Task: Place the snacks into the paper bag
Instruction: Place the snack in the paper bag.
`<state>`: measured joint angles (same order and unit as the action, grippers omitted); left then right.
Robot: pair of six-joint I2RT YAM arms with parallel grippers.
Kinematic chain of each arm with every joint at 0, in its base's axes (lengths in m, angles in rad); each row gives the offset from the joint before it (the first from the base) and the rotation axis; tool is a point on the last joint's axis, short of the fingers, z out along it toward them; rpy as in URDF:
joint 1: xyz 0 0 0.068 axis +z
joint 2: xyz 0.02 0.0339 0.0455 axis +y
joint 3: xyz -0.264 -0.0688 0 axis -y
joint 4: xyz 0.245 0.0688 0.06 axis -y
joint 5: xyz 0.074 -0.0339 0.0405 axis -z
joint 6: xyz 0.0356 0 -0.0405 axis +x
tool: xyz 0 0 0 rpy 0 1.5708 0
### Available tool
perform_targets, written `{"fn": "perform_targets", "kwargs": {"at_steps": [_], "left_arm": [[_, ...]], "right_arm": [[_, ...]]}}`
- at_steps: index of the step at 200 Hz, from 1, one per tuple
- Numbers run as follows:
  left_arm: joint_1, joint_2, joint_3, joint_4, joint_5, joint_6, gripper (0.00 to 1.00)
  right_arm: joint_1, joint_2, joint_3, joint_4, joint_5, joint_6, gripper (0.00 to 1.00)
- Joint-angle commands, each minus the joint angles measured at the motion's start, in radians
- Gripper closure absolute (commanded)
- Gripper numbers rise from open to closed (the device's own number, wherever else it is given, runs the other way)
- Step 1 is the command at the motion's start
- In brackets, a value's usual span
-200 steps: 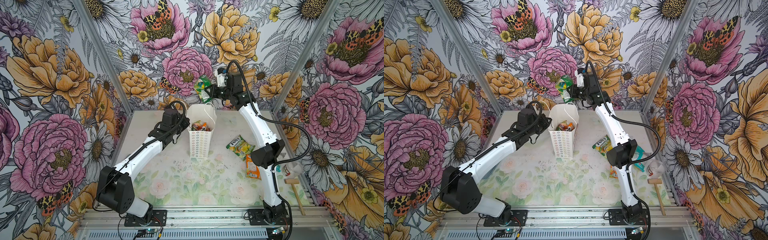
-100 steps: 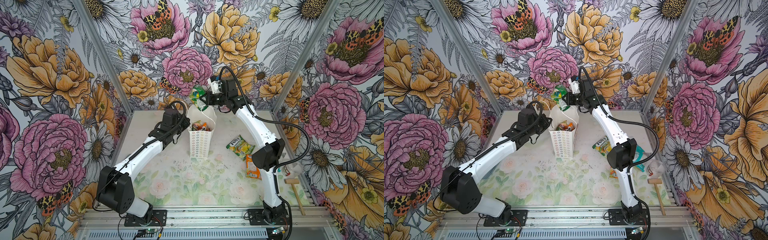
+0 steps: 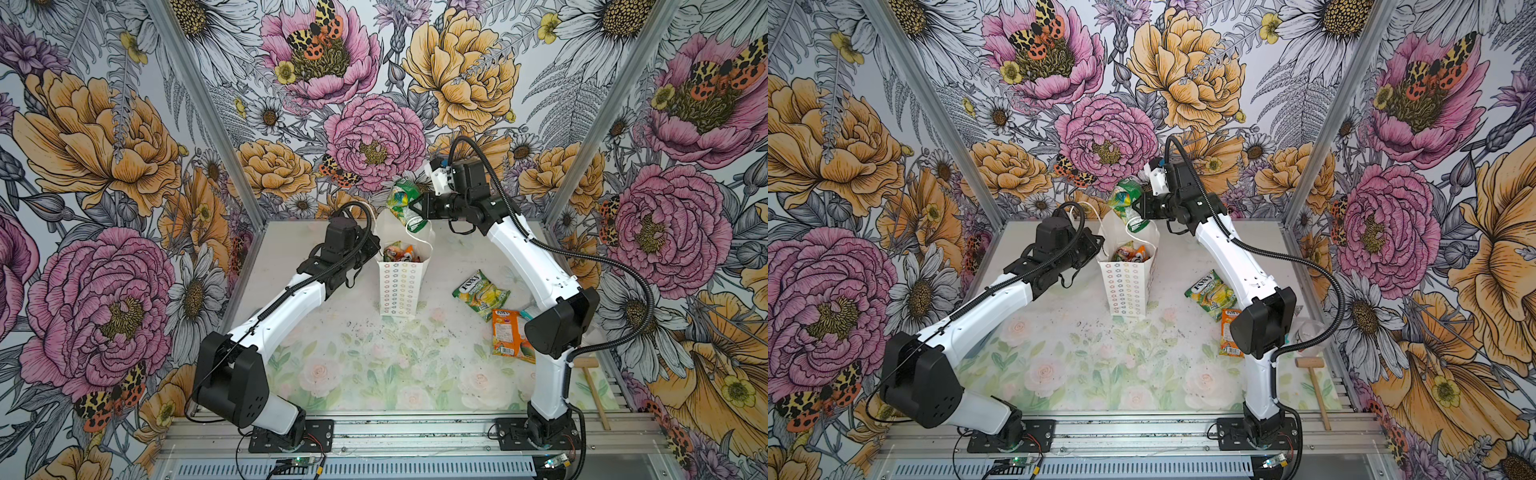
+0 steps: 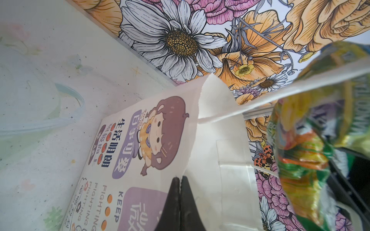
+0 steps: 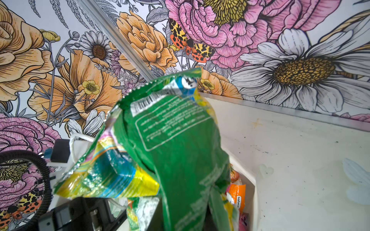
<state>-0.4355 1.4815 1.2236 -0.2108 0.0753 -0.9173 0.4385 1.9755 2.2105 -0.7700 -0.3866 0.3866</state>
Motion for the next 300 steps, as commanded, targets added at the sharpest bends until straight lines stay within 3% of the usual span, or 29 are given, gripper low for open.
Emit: {"fn": "perform_targets", "kwargs": {"at_steps": [1,107,267,300], "left_arm": [[-0.004,0.004,0.014,0.021,-0.005,0.001,1.00],[-0.012,0.010,0.023,0.021,-0.006,0.000,1.00],[-0.014,0.011,0.031,0.014,-0.002,0.005,1.00],[-0.012,0.008,0.025,0.016,-0.002,0.004,1.00]], "right_arm": [[0.005,-0.047,0.009,-0.027,0.027,-0.028,1.00],[0.024,0.028,0.145,-0.215,0.073,-0.091,1.00],[0.060,0.114,0.204,-0.222,0.173,-0.095,1.00],[0.060,0.117,0.200,-0.222,0.168,-0.095,0.96]]}}
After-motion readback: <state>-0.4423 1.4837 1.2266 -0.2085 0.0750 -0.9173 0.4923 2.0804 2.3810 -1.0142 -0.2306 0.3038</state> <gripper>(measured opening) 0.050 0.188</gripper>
